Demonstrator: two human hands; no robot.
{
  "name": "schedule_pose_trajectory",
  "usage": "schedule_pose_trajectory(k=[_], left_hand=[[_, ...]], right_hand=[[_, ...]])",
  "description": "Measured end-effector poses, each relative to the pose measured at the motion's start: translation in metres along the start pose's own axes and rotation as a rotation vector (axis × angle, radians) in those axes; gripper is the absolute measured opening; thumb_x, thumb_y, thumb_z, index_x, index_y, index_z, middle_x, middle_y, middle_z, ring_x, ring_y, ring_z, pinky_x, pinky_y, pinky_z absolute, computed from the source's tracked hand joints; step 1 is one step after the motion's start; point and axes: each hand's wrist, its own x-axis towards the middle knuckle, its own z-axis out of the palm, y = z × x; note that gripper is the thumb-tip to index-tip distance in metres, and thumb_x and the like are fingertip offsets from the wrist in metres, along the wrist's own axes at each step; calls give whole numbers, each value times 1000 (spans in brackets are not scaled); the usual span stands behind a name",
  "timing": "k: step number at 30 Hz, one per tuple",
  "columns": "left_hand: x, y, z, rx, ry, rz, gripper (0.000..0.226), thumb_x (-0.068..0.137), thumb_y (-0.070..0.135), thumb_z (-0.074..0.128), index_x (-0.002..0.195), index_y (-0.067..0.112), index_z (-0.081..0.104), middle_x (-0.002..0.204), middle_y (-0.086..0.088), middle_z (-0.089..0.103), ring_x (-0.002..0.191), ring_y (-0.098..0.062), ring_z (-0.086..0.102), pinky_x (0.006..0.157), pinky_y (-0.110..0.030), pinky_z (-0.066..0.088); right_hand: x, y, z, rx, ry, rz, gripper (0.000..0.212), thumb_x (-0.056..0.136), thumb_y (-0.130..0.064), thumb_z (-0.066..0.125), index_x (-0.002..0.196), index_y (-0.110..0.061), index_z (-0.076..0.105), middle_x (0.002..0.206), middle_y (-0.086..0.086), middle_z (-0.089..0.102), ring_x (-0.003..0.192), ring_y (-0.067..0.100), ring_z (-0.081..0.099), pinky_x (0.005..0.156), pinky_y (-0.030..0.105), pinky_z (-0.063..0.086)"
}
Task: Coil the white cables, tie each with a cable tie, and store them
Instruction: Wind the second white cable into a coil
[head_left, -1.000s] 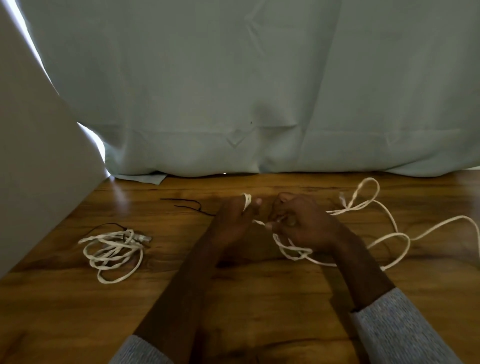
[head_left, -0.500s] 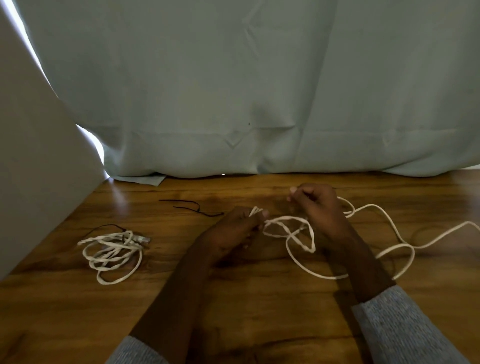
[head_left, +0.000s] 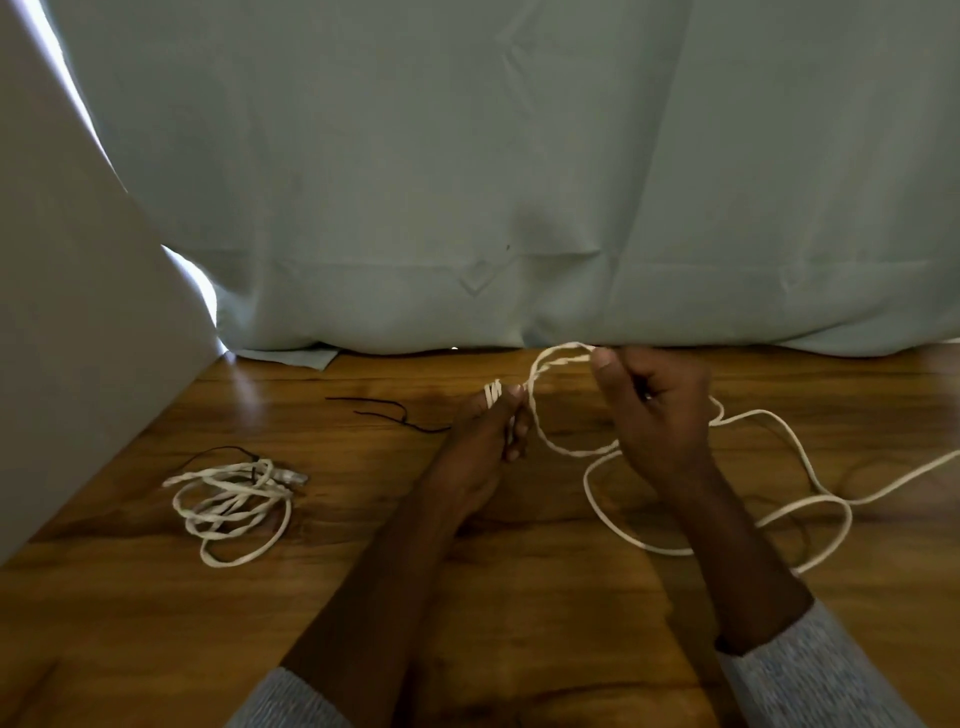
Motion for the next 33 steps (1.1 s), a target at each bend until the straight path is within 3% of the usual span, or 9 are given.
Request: schedule_pose_trajectory(k=[4, 8, 13, 17, 19, 21, 24, 28, 33], left_hand=[[1, 3, 4, -149, 19, -44, 26, 105, 24, 46, 86, 14, 61, 63, 3, 54, 56, -8, 45, 53, -24, 33], [2, 1, 0, -52, 31, 31, 27, 105, 23, 46, 85, 13, 62, 68, -3, 58, 58, -12, 51, 51, -25, 40], [16, -19, -21, 708, 154, 361, 37, 104, 26, 46, 71, 13, 57, 61, -1, 60, 60, -17, 59, 64, -37, 50], [13, -16, -21, 915, 88, 353, 22, 102, 29, 50, 93, 13, 62, 99, -2, 64, 93, -15, 57, 80, -33, 44], [1, 0, -8, 780, 10, 170, 26, 104, 32, 48, 114, 15, 65, 127, 9, 56, 114, -6, 52, 97, -27, 40], [-6, 9, 0, 588, -39, 6, 36, 104, 41, 44, 101, 17, 70, 98, 11, 63, 88, -3, 56, 84, -29, 40], [-15, 16, -1, 409, -232, -150, 52, 103, 46, 41, 94, 5, 71, 69, -5, 46, 60, -10, 42, 58, -26, 34], [-16, 11, -9, -52, -470, -159, 36, 96, 37, 55, 77, 7, 63, 57, 1, 29, 45, -6, 20, 46, -24, 15], [-9, 9, -9, -352, -466, -63, 31, 101, 33, 45, 80, 13, 57, 51, 8, 33, 38, -6, 18, 51, -31, 15]], right_hand=[[-13, 12, 24, -363, -319, 98, 22, 90, -40, 61, 77, -23, 68, 70, -10, 66, 64, 7, 61, 61, 34, 52], [-20, 17, 32, -144, -547, 251, 13, 95, -32, 64, 89, -25, 73, 82, -11, 72, 77, 3, 65, 72, 32, 52], [-13, 12, 19, -420, -204, 1, 19, 98, -35, 61, 89, -20, 69, 71, -12, 61, 62, 12, 55, 56, 24, 29], [-2, 18, -6, -461, 6, -21, 15, 103, -28, 57, 97, -17, 66, 71, -3, 62, 61, 17, 57, 55, 31, 36], [0, 31, -16, -455, 66, 31, 17, 103, -26, 57, 115, -17, 63, 86, 3, 68, 70, 17, 61, 61, 32, 45], [1, 46, -20, -494, 68, 22, 19, 103, -23, 55, 120, -18, 62, 98, 6, 67, 80, 21, 62, 68, 38, 51], [3, 59, -23, -735, 11, 53, 17, 97, -23, 58, 112, -24, 65, 115, 6, 61, 101, 30, 59, 84, 52, 48], [4, 62, -21, -917, -69, 96, 18, 85, -22, 69, 102, -26, 74, 130, 3, 58, 119, 31, 51, 96, 53, 36], [1, 70, -12, -837, -394, -159, 37, 78, -48, 72, 114, -38, 70, 143, -8, 56, 138, 22, 44, 110, 58, 21]])
